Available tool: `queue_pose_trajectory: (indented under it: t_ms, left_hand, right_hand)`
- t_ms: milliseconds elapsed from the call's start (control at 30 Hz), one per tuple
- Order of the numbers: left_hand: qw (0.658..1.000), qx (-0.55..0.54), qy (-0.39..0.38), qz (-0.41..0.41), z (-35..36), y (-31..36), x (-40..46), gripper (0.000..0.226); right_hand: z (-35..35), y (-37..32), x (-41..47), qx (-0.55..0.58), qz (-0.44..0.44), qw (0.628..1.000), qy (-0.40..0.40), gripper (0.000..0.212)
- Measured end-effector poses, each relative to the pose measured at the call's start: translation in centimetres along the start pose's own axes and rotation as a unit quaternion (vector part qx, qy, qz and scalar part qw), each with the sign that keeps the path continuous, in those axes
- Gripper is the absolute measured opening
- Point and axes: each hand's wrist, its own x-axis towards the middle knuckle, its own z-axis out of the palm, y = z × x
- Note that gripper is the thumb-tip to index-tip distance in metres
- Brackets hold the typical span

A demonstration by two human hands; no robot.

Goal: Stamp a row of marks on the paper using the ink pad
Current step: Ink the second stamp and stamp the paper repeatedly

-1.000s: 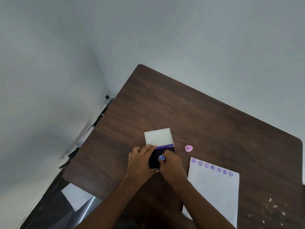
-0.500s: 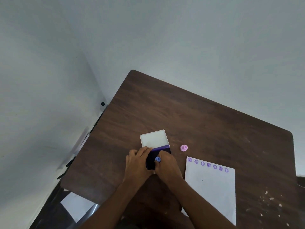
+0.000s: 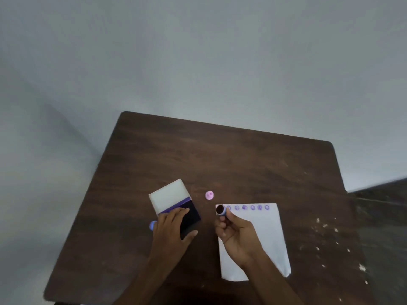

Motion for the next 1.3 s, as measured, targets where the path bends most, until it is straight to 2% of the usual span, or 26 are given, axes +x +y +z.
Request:
queue_pose_trajectory:
  t_ms: [167,333,500,567,800,900,1000,1067,1133,1200,1300]
  left_hand:
    - [0.997,-0.055,0.005,0.056,0.8,4.7,0.7,0.045]
    - [0.994,-0.072,0.005,0.079,1.1,7.9,1.5,0.044]
    - [0.993,-0.068,0.014,0.097,1.9,10.0,2.1,0.045]
    - [0.992,-0.078,0.007,0.097,2.6,11.0,2.3,0.044]
    - [0.982,-0.083,-0.013,0.167,4.8,16.4,4.0,0.035]
    - [0.980,-0.083,-0.043,0.174,6.4,18.3,5.0,0.038]
    - [0.977,-0.075,-0.073,0.186,8.4,19.5,6.1,0.039]
    - [0.978,-0.065,-0.076,0.184,9.3,20.0,6.6,0.038]
    - [0.980,-0.052,-0.082,0.173,10.2,20.3,7.2,0.040]
    - [0.980,-0.044,-0.089,0.174,10.8,20.3,7.7,0.041]
    - [0.979,-0.040,-0.090,0.176,11.6,20.0,8.3,0.043]
  right_hand:
    - [-2.2,-2.2,-1.4,0.090,0.010,0.994,-0.069,0.023]
    - [-3.3,-2.8,-1.6,0.127,0.009,0.987,-0.098,0.022]
    - [-4.6,-3.9,-1.5,0.147,-0.008,0.985,-0.089,0.026]
    - [-5.2,-4.7,-1.6,0.148,-0.014,0.987,-0.058,0.029]
    - [-8.9,-9.4,-1.3,0.140,-0.098,0.974,0.151,0.027]
    - [-10.4,-11.1,-1.0,0.048,-0.140,0.958,0.244,0.018]
    - [-11.5,-12.1,-0.5,-0.096,-0.213,0.919,0.318,0.014]
    - [-11.8,-12.5,0.2,-0.213,-0.254,0.877,0.348,0.017]
    - [-12.2,-12.6,1.0,-0.336,-0.259,0.821,0.383,0.021]
    - [-12.4,-12.5,1.7,-0.412,-0.255,0.782,0.392,0.019]
    - [-12.7,-12.2,2.1,-0.468,-0.291,0.748,0.369,0.012]
